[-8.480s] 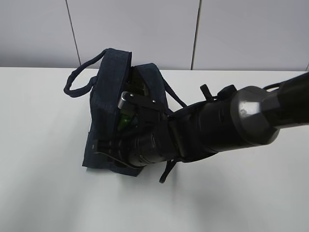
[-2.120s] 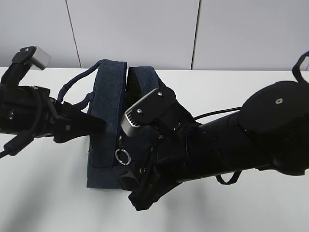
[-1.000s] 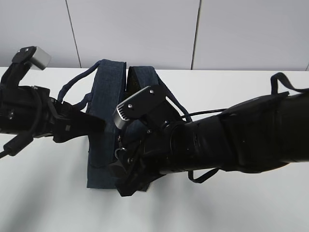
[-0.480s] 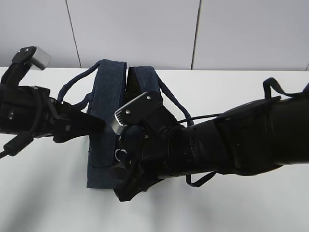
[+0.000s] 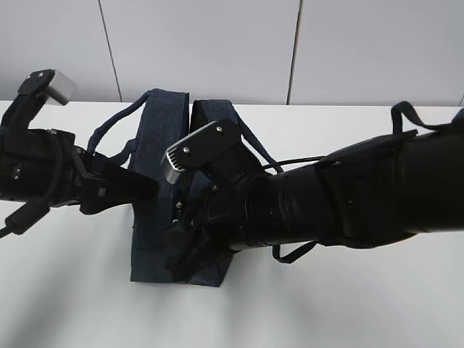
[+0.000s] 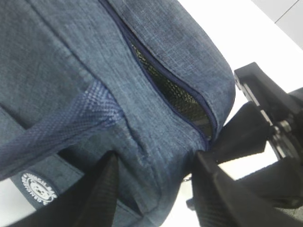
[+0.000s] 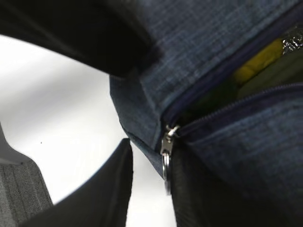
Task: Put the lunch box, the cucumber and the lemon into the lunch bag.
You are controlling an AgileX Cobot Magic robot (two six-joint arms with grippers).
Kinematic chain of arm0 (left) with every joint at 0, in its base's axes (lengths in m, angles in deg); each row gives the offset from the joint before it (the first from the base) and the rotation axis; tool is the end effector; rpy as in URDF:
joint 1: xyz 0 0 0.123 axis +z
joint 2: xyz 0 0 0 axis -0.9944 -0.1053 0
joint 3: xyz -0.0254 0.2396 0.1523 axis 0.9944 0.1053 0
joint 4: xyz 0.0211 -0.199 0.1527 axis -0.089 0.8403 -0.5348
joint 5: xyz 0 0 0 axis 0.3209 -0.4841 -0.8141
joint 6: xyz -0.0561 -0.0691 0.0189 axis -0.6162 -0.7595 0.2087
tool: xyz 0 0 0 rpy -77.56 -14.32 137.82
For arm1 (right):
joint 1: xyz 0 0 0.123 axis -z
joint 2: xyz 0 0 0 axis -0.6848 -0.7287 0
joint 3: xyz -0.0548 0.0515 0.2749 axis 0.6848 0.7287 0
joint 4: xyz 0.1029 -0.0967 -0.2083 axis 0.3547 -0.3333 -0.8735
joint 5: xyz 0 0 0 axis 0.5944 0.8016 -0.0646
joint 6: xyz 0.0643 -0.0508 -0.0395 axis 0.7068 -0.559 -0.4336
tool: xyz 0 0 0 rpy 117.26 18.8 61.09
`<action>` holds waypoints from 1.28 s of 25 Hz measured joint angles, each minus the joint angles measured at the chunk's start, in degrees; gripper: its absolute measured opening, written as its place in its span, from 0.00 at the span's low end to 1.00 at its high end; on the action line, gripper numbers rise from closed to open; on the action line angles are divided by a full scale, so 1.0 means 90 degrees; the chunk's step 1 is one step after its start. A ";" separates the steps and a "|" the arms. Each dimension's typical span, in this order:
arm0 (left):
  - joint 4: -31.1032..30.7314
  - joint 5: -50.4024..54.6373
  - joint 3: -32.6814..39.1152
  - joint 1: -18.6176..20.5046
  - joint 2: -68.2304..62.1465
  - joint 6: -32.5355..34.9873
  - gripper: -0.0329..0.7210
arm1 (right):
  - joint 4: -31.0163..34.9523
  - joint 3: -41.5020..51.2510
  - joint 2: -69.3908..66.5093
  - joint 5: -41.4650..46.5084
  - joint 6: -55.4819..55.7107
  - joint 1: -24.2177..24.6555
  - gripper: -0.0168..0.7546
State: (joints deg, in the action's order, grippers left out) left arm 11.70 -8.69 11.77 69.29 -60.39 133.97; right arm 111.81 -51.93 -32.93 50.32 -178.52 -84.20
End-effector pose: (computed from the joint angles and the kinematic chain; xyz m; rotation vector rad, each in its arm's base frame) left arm 0.2503 -0.1224 0.2148 0.6278 2.1958 -0.8761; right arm 0.2545 0.2513 0.1893 -0.9475 2.0903 0.6576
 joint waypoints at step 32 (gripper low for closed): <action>0.0000 0.0098 0.0000 0.0000 -0.0004 0.0010 0.48 | 0.0011 -0.0043 -0.0305 -0.0078 0.0266 0.0000 0.12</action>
State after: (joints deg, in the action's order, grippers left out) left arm 11.70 -7.81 11.77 69.29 -60.42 134.07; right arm 111.91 -52.32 -35.68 49.62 -176.13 -84.20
